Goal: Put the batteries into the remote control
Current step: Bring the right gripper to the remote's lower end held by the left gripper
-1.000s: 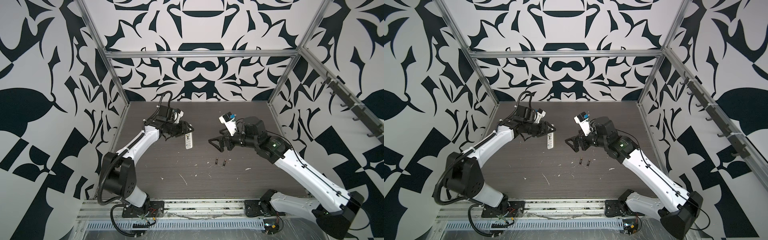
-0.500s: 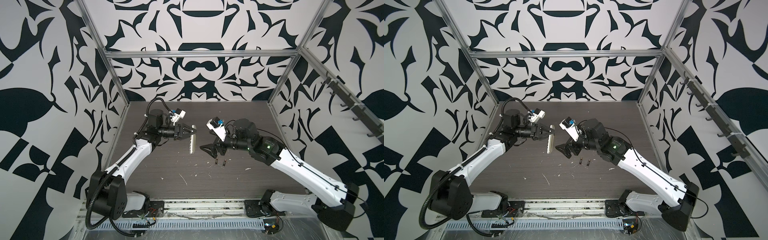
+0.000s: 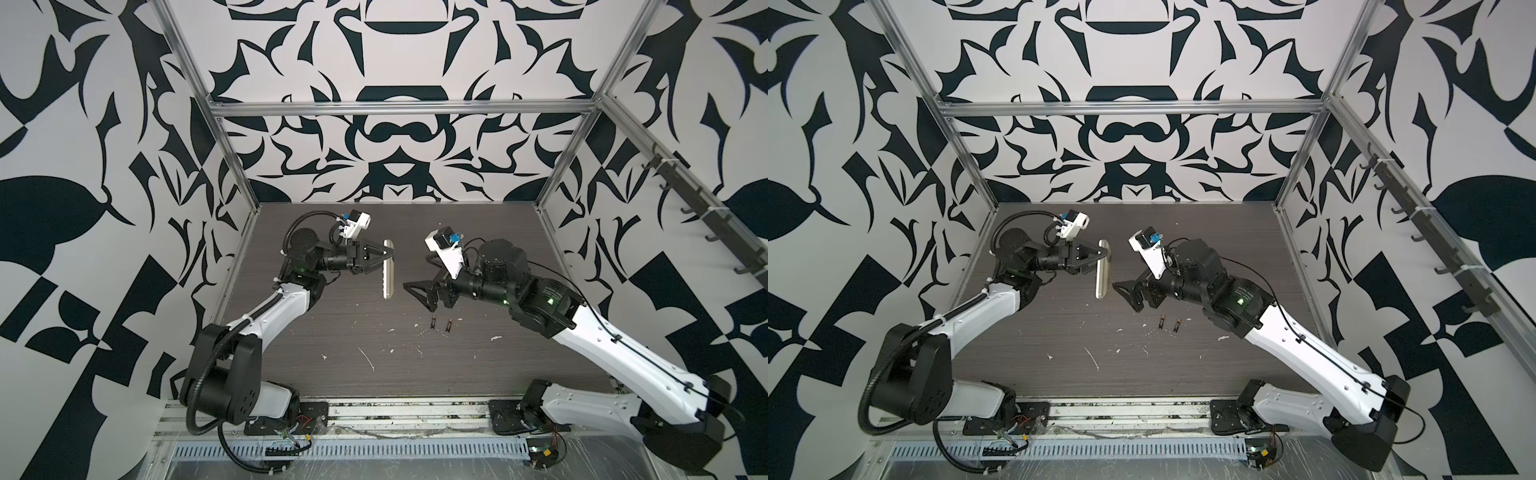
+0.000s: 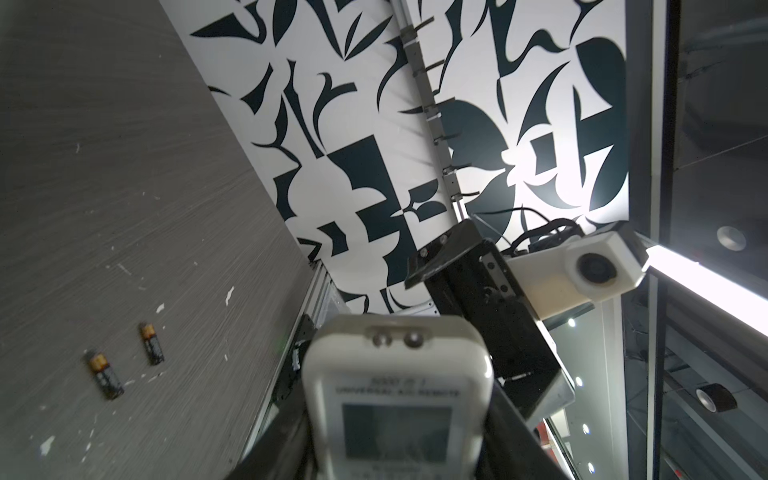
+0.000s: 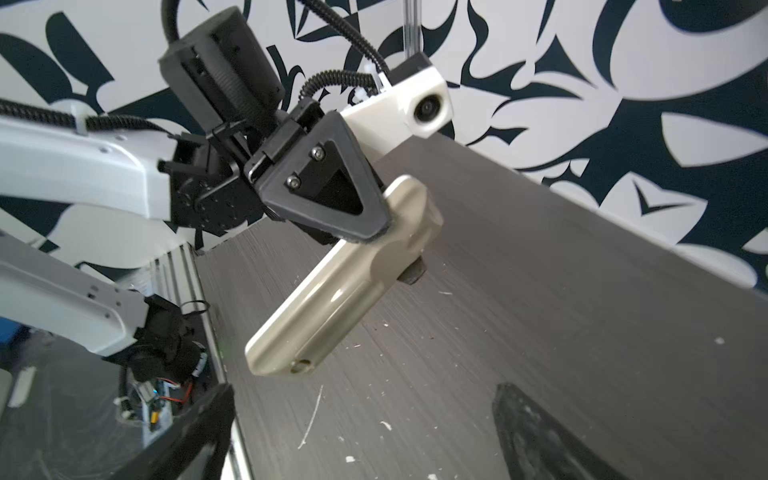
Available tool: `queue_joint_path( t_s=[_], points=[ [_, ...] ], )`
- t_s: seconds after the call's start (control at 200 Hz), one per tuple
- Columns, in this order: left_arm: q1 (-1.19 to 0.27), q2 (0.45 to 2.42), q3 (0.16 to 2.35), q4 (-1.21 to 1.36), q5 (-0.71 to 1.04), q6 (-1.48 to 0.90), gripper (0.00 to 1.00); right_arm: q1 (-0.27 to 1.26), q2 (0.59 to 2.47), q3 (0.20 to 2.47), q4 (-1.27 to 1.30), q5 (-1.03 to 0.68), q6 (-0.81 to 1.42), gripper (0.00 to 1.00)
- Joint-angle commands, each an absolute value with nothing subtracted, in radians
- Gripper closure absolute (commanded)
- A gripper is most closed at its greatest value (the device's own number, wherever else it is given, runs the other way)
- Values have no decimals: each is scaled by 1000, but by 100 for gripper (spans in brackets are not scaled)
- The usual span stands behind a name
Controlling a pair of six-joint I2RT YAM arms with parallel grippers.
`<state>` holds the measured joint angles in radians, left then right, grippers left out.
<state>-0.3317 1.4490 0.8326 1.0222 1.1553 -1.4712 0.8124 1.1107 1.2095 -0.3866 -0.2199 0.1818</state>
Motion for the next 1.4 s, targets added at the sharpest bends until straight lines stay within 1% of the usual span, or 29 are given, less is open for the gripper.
queue_joint_path(
  t_s=[0.0, 0.055, 0.105, 0.385, 0.54, 0.78, 0.85, 0.905, 1.1, 1.395],
  points=[
    [-329, 1497, 857, 1369, 1086, -1676, 82, 753, 1154, 1310, -394, -305, 401, 0],
    [-331, 1508, 873, 1371, 1068, -1667, 83, 705, 1168, 1317, -362, -401, 463, 0],
    [-333, 1508, 883, 1371, 1051, -1653, 83, 682, 1173, 1312, -326, -455, 486, 0],
    [-338, 1528, 927, 1342, 1025, -1623, 82, 656, 1263, 1307, -266, -597, 509, 0],
    [-342, 1511, 927, 1248, 1021, -1556, 82, 656, 1313, 1324, -204, -701, 527, 0],
    [-351, 1495, 932, 1185, 1022, -1507, 82, 650, 1374, 1328, -129, -786, 575, 0],
    [-352, 1495, 933, 1184, 1021, -1506, 82, 649, 1394, 1333, -113, -807, 585, 5],
    [-352, 1494, 931, 1184, 1016, -1501, 82, 649, 1402, 1330, -91, -820, 598, 11],
    [-356, 1499, 943, 1190, 1010, -1494, 82, 646, 1391, 1314, -54, -830, 619, 28],
    [-357, 1509, 956, 1248, 1011, -1531, 82, 631, 1380, 1273, 50, -879, 678, 32]
  ],
)
